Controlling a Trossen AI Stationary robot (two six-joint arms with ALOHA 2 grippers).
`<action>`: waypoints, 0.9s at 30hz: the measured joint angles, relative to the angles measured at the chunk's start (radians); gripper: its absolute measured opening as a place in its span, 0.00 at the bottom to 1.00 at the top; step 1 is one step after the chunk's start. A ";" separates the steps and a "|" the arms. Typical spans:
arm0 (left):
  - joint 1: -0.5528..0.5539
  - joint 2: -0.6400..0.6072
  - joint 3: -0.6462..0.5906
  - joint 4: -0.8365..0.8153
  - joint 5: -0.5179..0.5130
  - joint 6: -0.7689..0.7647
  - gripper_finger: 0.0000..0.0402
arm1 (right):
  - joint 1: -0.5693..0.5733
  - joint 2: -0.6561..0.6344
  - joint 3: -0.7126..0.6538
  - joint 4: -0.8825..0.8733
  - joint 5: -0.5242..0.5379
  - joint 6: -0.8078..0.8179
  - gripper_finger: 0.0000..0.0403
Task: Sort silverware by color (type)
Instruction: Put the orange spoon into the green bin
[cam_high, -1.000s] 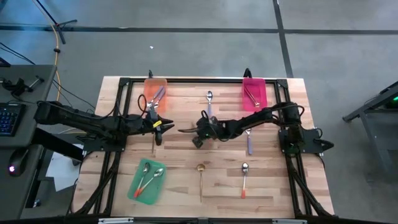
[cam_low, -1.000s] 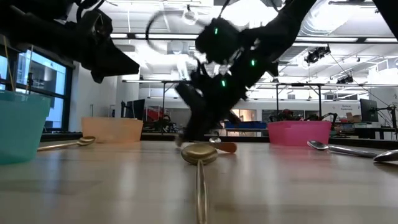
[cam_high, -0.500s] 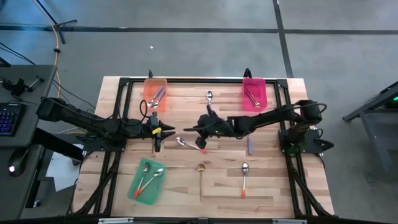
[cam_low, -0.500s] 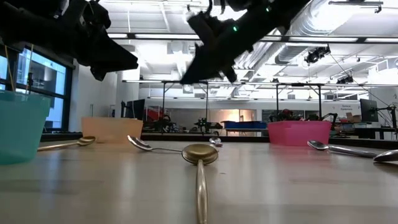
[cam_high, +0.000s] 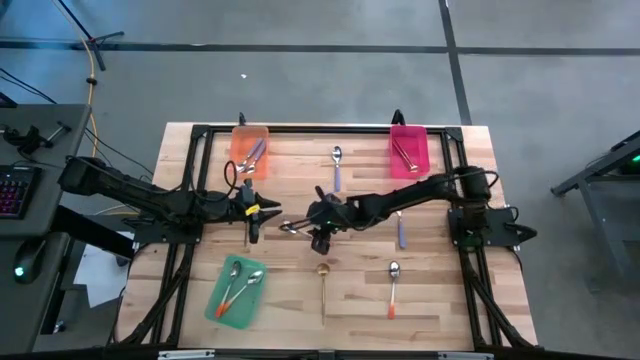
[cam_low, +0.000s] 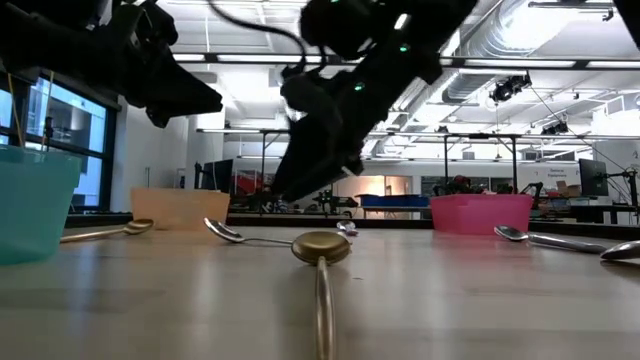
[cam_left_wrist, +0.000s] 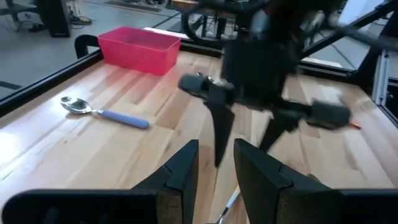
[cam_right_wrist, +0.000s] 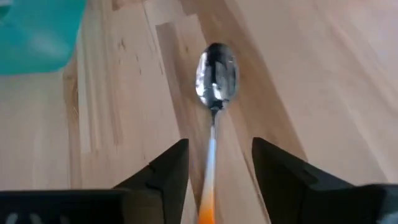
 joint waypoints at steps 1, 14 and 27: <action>0.000 0.000 0.000 -0.004 -0.001 0.000 0.23 | 0.000 0.022 0.030 -0.030 -0.003 -0.010 0.40; 0.000 0.000 0.000 -0.048 -0.004 -0.001 0.23 | 0.000 0.231 0.288 -0.247 -0.009 -0.043 0.27; 0.043 0.032 0.000 -0.428 0.044 -0.480 0.24 | -0.016 0.239 0.293 -0.259 0.011 -0.107 0.01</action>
